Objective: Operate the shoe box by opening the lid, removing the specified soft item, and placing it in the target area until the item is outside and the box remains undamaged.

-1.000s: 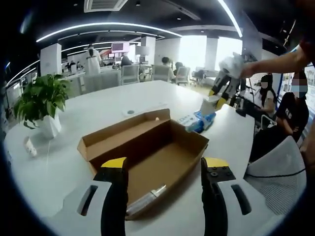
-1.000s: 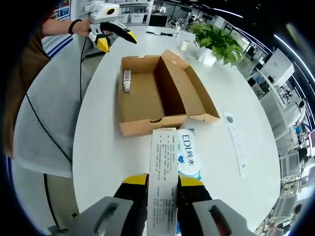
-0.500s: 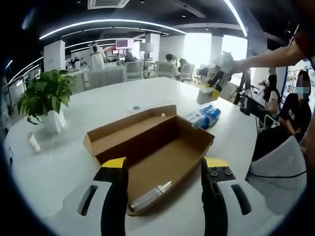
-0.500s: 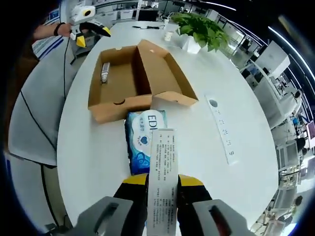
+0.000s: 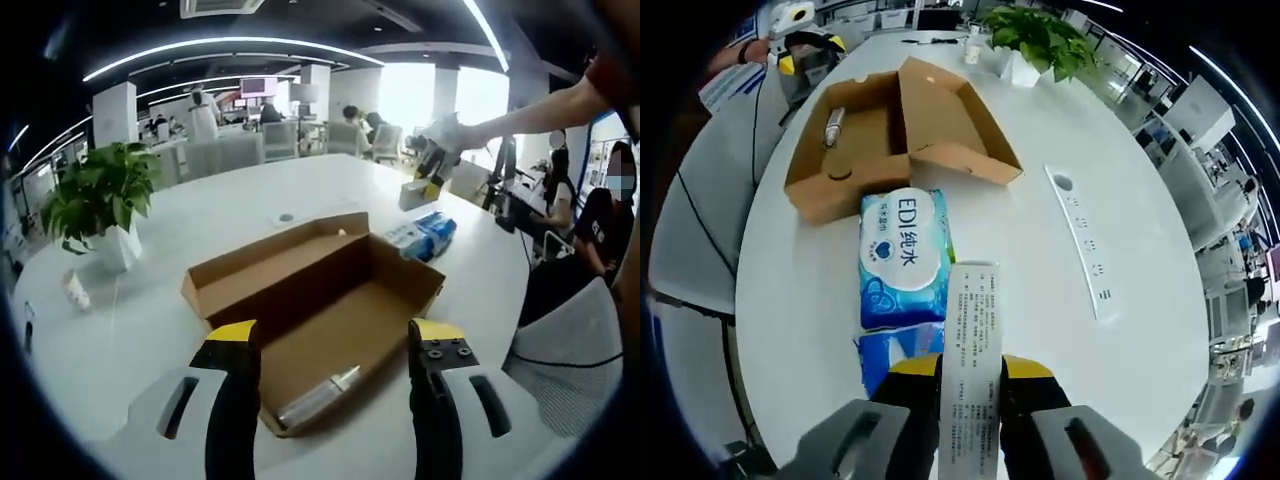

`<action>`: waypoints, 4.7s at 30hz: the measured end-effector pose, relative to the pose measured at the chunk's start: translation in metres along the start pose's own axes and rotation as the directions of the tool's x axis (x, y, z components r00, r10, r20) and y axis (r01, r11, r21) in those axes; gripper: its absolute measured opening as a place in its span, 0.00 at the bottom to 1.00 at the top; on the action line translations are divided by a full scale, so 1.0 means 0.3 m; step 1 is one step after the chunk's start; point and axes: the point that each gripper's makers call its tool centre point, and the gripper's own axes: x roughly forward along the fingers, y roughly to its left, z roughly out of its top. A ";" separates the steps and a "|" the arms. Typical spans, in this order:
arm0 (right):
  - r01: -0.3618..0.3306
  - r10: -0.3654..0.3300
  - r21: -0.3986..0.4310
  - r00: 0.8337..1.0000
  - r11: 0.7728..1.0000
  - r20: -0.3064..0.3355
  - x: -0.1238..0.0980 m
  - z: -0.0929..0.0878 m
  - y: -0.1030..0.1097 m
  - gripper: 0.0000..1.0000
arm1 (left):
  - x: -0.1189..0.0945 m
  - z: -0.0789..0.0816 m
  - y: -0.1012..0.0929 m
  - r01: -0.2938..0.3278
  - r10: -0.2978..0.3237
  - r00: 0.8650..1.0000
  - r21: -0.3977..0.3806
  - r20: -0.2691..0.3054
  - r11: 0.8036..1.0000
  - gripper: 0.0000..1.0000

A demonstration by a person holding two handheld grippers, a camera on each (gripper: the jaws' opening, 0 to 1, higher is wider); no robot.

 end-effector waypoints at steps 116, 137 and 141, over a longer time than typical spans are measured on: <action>0.042 -0.089 0.208 0.971 0.977 0.222 -0.057 0.101 -0.077 0.34 | 0.011 -0.015 -0.014 0.002 -0.002 0.999 -0.001 -0.033 1.000 0.59; -0.076 -0.191 0.433 0.821 0.898 0.538 -0.187 0.404 0.157 0.47 | -0.045 0.014 -0.031 0.017 -0.017 1.000 -0.015 0.025 1.000 0.59; -0.107 -0.190 0.439 0.792 0.892 0.580 -0.191 0.466 0.212 0.48 | -0.061 0.004 -0.032 0.016 -0.015 0.999 -0.020 0.029 1.000 0.59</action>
